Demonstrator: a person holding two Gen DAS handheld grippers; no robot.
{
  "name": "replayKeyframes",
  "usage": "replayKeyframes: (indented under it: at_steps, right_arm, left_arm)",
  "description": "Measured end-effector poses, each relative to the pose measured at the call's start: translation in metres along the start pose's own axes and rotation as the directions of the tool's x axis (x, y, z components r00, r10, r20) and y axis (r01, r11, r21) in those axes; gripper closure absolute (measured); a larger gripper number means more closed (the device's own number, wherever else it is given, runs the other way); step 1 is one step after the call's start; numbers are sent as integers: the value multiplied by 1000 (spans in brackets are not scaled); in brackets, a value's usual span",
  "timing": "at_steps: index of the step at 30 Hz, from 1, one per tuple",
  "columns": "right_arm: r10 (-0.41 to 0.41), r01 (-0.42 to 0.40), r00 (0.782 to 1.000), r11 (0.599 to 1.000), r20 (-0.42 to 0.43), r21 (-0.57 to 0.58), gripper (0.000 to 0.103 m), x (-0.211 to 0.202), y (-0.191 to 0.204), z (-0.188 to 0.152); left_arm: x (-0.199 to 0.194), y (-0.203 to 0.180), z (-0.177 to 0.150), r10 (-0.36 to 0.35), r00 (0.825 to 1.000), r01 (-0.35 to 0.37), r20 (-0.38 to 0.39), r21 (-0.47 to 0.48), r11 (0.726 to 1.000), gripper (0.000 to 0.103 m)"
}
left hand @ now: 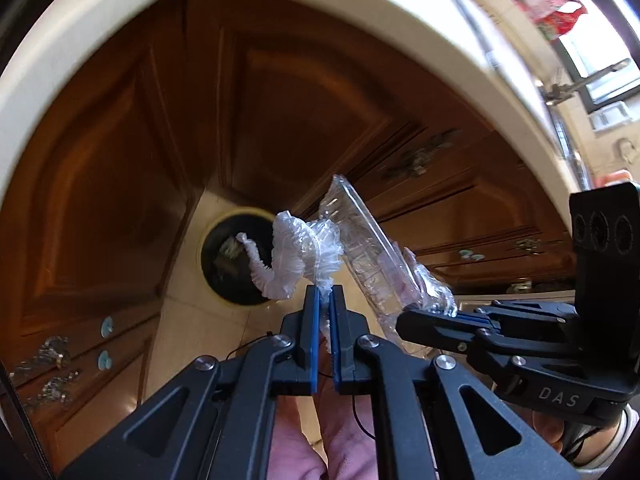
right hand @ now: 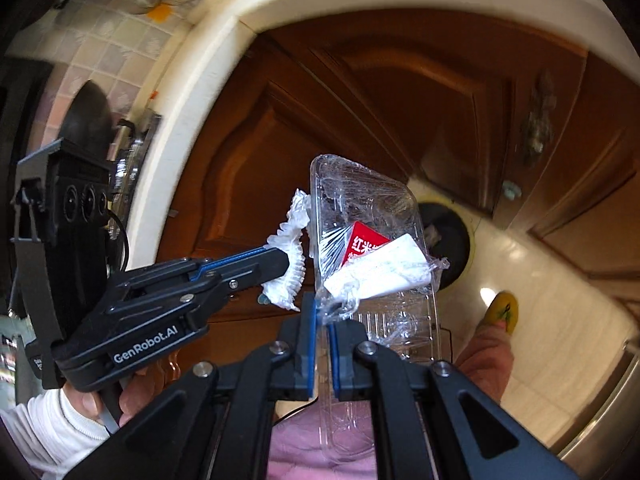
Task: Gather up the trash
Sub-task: 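Lift the plastic and tray and carry both down over the black bin, then open both tools to drop the plastic and tray into the bin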
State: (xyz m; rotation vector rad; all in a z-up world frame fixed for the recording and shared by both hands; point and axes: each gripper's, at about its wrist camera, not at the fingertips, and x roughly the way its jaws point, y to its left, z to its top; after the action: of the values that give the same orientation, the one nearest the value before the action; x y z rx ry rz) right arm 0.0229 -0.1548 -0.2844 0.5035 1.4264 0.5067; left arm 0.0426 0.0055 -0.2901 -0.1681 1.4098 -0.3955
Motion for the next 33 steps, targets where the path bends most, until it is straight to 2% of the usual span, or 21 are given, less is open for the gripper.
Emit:
replayKeyframes:
  at_steps: [8,17,19,21,25,28,30,33]
  right_arm:
    - [29,-14,994,990,-105,141,98,83,-61,7]
    - [26,24,978,971,-205,239,98,180,-126,24]
    - [27,33,974,966,-226,256,98,202,-139,27]
    - [37,32,969,962,-243,271,98,223,-150,31]
    - [25,54,962,959,-274,279,98,265,-171,42]
    - [23,70,954,952,-298,299,98,293,-186,46]
    - [14,86,949,949,-314,305,97,312,-192,50]
    - [0,103,947,948,-322,303,95,331,-195,56]
  left_arm:
    - [85,35,8,41,996,-47,-83,-74,996,100]
    - [194,83,10,116,978,-141,-171,-142,980,99]
    - [211,93,9,123,975,-153,-185,-154,976,94]
    - [233,106,7,131,972,-164,-197,-161,973,78]
    - [259,120,4,157,966,-192,-207,-163,968,75]
    - [270,132,2,150,968,-189,-201,-188,964,74]
    - [274,138,0,164,967,-200,-194,-188,962,64]
    - [275,142,-3,179,967,-211,-180,-179,961,57]
